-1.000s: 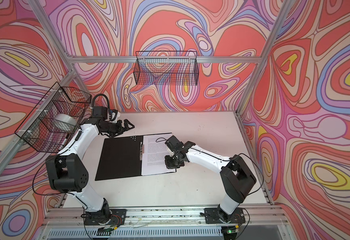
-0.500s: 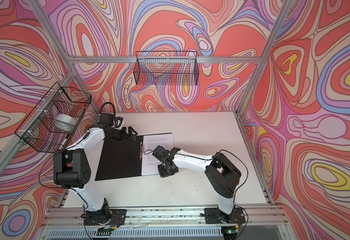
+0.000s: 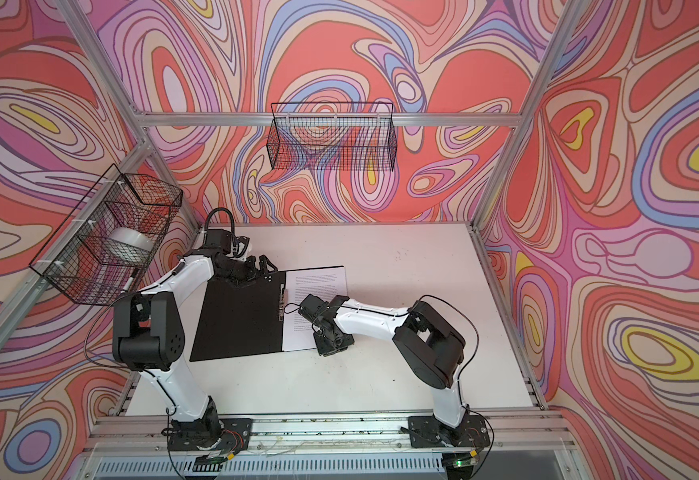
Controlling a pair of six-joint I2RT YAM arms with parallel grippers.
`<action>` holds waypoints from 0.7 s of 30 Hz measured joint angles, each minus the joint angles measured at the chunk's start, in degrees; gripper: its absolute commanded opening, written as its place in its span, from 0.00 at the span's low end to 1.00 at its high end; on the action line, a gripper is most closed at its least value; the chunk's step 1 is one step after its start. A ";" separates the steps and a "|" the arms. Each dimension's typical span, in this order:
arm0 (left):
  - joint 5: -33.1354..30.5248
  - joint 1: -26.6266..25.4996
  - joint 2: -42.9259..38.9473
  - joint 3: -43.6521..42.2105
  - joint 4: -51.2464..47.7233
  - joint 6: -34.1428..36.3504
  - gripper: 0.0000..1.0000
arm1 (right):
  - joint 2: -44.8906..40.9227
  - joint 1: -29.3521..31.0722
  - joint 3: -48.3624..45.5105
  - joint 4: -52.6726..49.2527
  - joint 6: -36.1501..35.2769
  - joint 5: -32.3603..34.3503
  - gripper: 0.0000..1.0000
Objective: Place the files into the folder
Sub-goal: 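Lower the sheet onto the stack by the clip with the right gripper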
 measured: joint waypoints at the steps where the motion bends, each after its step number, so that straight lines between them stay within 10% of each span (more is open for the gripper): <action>1: 0.04 0.00 0.22 0.00 0.00 -0.02 1.00 | 0.39 0.00 0.28 -0.11 -0.02 0.02 0.17; 21: 0.57 -0.02 0.81 0.00 0.00 -0.35 1.00 | 2.51 0.00 2.21 -0.68 -0.52 1.07 0.17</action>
